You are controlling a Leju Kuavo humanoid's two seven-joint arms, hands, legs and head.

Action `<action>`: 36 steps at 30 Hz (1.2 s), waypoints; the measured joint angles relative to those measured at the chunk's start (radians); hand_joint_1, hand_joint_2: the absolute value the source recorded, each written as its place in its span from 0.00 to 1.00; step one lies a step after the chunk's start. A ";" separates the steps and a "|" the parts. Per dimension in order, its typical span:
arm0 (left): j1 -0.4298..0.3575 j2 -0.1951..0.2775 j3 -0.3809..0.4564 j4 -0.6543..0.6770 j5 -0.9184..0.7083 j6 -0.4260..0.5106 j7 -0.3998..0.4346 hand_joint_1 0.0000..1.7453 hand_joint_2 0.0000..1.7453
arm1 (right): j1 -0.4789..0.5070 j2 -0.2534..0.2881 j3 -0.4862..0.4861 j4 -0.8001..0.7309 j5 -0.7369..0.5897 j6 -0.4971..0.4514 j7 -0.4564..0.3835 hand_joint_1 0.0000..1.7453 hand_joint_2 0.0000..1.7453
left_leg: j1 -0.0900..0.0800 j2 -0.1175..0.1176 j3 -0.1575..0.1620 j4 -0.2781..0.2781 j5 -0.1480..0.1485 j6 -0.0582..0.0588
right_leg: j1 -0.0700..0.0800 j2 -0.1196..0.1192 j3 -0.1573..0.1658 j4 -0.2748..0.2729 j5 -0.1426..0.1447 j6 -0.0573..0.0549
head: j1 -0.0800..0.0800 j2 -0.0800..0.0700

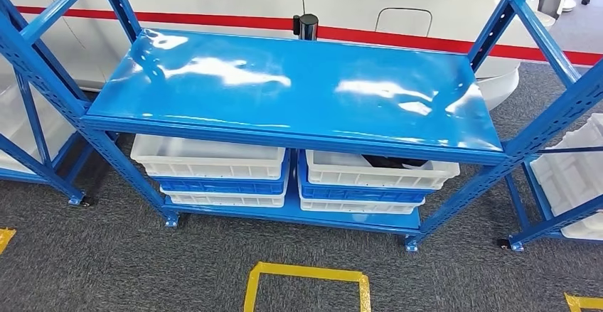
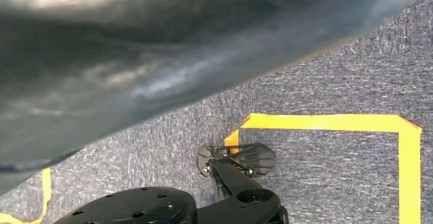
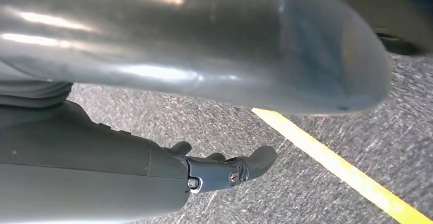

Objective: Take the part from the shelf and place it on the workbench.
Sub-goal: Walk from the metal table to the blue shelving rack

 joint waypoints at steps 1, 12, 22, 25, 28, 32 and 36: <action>0.000 0.000 0.000 0.000 0.000 0.000 0.000 0.00 0.00 | 0.002 0.000 0.000 0.000 0.000 0.000 0.000 0.00 0.00 | 0.000 -0.002 0.006 0.000 -0.005 -0.001 | 0.000 0.000 -0.004 -0.025 0.021 0.007 | 0.000 0.000; -0.001 -0.001 0.000 0.000 0.000 0.001 0.000 0.00 0.00 | 0.002 -0.002 0.000 0.000 0.002 0.001 0.000 0.00 0.00 | 0.001 0.002 -0.006 0.131 -0.095 -0.051 | 0.003 -0.005 0.123 -0.274 0.137 -0.051 | 0.001 0.000; 0.003 0.000 0.001 0.000 -0.002 0.000 0.006 0.00 0.00 | 0.000 -0.001 -0.001 0.000 0.013 0.002 0.003 0.00 0.00 | 0.003 0.006 -0.058 0.017 0.009 -0.039 | 0.007 0.007 0.194 -0.268 0.076 -0.018 | -0.005 0.000; 0.003 0.000 0.001 0.000 -0.002 0.000 0.006 0.00 0.00 | -0.001 -0.002 -0.001 0.000 0.014 0.002 0.003 0.00 0.00 | 0.003 0.005 -0.029 0.008 0.020 -0.016 | 0.005 0.005 0.197 -0.244 0.060 -0.004 | -0.003 0.000; 0.000 0.000 0.001 0.000 -0.002 0.000 0.006 0.00 0.00 | -0.004 -0.002 -0.001 0.000 0.014 0.002 0.003 0.00 0.00 | 0.004 0.004 -0.016 0.004 0.016 -0.004 | 0.002 0.004 0.105 -0.101 0.008 -0.006 | 0.002 0.000; 0.000 0.000 0.002 0.000 -0.002 0.003 0.004 0.00 0.00 | 0.001 -0.001 -0.001 0.000 0.014 0.003 0.003 0.00 0.00 | 0.003 -0.004 0.002 0.004 -0.003 -0.003 | -0.007 0.003 0.006 -0.054 0.005 0.014 | 0.003 0.000; 0.000 0.000 0.004 0.000 -0.002 0.019 0.002 0.00 0.00 | 0.001 -0.002 -0.002 0.001 0.017 0.003 0.001 0.00 0.00 | 0.001 -0.008 0.026 0.003 -0.027 -0.025 | -0.006 -0.008 0.042 -0.239 0.142 0.021 | 0.005 0.000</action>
